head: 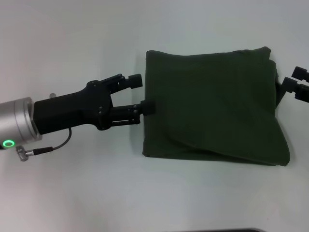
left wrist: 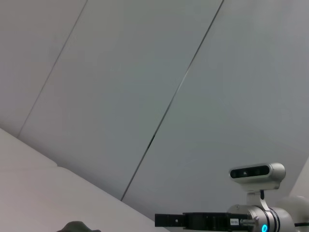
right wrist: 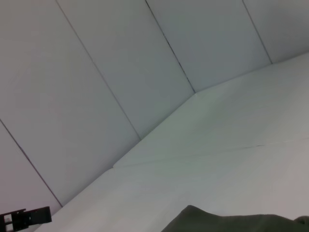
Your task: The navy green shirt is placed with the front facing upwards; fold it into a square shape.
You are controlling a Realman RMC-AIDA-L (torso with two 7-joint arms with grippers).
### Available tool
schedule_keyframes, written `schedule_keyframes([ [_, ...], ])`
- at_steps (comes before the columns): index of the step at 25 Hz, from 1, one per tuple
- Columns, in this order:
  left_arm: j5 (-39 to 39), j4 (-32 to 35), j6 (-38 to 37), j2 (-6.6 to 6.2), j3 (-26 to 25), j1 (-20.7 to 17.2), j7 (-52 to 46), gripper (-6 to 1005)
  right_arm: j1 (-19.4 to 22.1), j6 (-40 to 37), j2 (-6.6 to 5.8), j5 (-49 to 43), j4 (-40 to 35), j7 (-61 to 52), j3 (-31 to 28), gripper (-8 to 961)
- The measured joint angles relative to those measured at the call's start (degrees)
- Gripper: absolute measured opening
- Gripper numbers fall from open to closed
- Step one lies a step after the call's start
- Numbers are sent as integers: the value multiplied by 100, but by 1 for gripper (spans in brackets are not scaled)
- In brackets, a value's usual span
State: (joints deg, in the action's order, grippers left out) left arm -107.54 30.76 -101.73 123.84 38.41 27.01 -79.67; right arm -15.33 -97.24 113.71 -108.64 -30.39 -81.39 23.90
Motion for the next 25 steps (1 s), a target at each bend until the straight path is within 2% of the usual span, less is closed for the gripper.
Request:
schedule_keyframes([
  [6, -56, 0, 22, -4, 73, -11, -77, 934, 84, -96, -12, 5, 2, -2, -24, 939],
  [12, -181, 0, 23, -16, 167, -71, -92, 934, 87, -353, -78, -1, 2, -108, -150, 940],
  [17, -225, -1, 50, -13, 500, -51, -79, 934, 0, -448, -102, -187, 5, -105, -96, 940],
  [21, -227, -67, 193, -10, 857, -8, -91, 934, -162, -475, -75, -696, 7, -52, -29, 940],
  [25, -230, -125, 245, -3, 939, 18, -93, 934, -298, -487, -26, -1094, 39, 31, -21, 940],
])
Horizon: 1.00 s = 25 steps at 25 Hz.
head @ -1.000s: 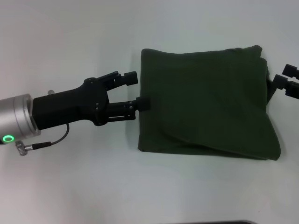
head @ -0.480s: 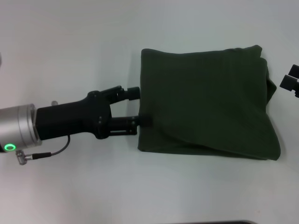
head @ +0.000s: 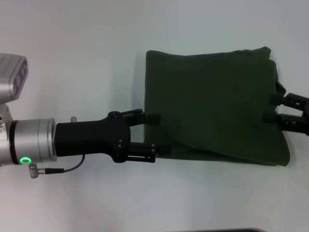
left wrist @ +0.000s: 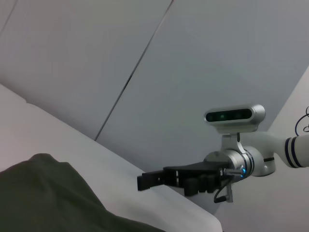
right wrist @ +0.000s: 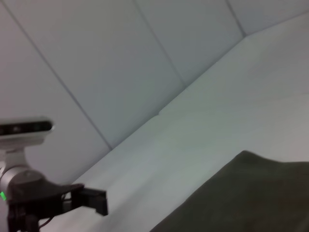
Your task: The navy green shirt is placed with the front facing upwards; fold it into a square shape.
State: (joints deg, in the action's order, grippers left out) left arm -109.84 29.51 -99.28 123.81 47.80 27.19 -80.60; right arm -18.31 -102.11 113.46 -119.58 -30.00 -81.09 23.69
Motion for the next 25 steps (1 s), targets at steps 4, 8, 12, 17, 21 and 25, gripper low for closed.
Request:
schedule_keyframes([
  [4, -2, 0, 3, -5, 3, 9, -2, 934, -72, -14, 63, -98, 39, 146, 90, 940],
  [8, -3, 1, 6, -14, 5, 9, -3, 934, -170, 103, 156, -145, 39, 171, 311, 940],
  [12, -2, 2, 6, -23, -11, 14, -43, 934, -269, 213, 269, -156, 38, 320, 452, 940],
  [17, -2, 6, 6, -31, -6, 40, -112, 934, -380, 302, 313, -160, 44, 368, 523, 940],
  [21, -2, 17, 6, -32, 6, 44, -150, 934, -404, 306, 318, -162, 47, 368, 525, 940],
  [25, -2, 14, 6, -32, -2, 43, -150, 934, -410, 309, 317, -163, 47, 368, 506, 940],
])
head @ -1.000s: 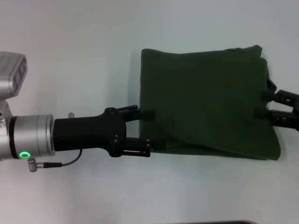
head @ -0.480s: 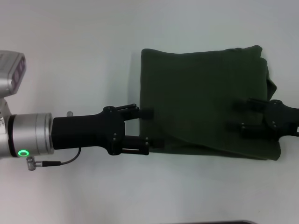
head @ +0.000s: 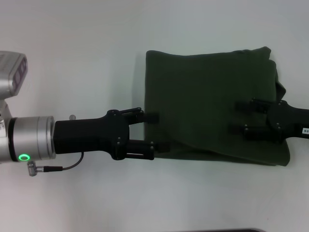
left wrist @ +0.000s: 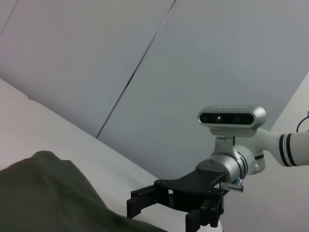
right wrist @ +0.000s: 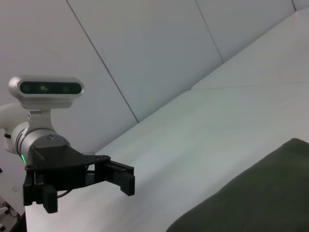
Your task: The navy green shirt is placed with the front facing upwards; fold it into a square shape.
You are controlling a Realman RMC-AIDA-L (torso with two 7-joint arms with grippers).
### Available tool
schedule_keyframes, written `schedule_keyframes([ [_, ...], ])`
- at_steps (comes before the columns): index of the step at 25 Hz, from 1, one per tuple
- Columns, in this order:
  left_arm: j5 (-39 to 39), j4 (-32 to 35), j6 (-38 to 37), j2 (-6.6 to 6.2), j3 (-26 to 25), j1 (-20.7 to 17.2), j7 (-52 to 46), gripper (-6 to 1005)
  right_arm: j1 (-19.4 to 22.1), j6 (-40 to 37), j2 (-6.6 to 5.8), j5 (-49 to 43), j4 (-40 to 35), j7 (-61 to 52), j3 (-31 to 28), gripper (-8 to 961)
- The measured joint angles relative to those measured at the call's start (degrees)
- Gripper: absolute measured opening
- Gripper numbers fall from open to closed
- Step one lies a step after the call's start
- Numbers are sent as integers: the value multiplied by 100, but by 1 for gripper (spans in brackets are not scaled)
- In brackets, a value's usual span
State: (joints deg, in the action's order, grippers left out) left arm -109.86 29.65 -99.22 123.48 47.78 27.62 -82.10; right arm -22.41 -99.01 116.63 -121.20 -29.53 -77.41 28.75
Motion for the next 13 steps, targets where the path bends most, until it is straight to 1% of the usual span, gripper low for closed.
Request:
schedule_keyframes([
  [13, 0, 6, 9, 0, -23, -2, 1, 934, -9, 6, 8, 12, 0, -6, -18, 940],
])
